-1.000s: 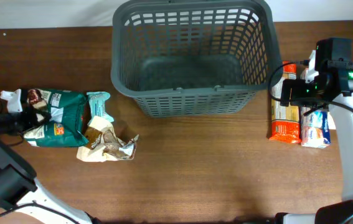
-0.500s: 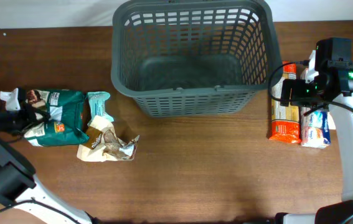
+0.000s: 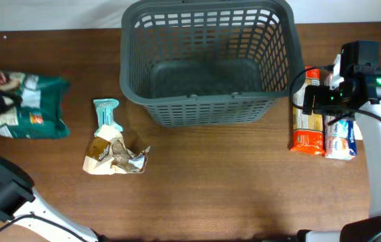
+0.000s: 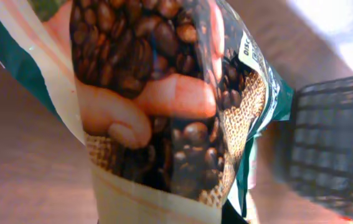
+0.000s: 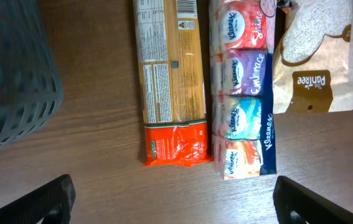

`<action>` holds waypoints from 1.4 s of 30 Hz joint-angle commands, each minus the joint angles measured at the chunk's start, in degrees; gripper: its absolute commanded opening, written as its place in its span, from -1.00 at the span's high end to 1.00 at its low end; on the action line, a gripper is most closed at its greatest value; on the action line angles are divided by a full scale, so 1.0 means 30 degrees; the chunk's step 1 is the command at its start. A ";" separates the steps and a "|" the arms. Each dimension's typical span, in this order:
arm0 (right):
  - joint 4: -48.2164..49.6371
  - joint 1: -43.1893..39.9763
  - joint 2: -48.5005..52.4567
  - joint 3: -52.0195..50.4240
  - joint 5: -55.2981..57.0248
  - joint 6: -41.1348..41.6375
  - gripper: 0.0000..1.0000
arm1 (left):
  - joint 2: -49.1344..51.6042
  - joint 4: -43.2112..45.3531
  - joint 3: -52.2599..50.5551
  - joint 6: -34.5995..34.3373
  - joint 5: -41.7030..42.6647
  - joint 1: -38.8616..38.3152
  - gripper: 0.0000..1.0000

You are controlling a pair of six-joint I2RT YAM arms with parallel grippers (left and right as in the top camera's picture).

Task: Pack container
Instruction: 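Lift the green coffee bag and carry it over the basket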

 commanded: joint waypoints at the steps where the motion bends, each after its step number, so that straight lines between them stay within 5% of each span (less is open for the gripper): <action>1: 0.0007 -0.0051 0.0124 0.0364 0.0379 0.0022 -0.98 | -0.0350 -0.0430 0.2011 -0.1253 0.5136 0.0015 0.96; 9: 0.0007 -0.0051 0.0124 0.0364 0.0372 0.0022 -0.98 | -0.0350 0.0095 0.6448 -0.4342 1.2203 -0.0430 0.96; 14: 0.0007 -0.0051 0.0124 0.0364 0.0379 0.0022 -0.98 | -0.0372 0.1209 1.0921 -0.8000 1.2422 -0.1494 0.97; 20: 0.0007 -0.0051 0.0124 0.0364 0.0372 0.0022 -0.98 | -0.0372 0.5595 1.6116 -1.5220 1.1373 -0.4896 0.96; 23: 0.0007 -0.0051 0.0124 0.0364 0.0379 0.0022 -0.99 | -0.0372 0.6659 1.7289 -1.6436 1.0295 -0.7023 0.97; 27: 0.0007 -0.0051 0.0124 0.0364 0.0379 0.0022 -0.98 | -0.0372 0.6790 1.7646 -1.6262 0.8422 -1.0244 0.97; 34: 0.0007 -0.0051 0.0124 0.0364 0.0379 0.0022 -0.98 | -0.0306 0.5952 1.6757 -1.1570 0.4371 -1.5460 0.96; 42: 0.0007 -0.0051 0.0124 0.0364 0.0372 0.0022 -0.98 | -0.0240 0.2754 1.3894 -0.5778 -0.5515 -2.0363 0.96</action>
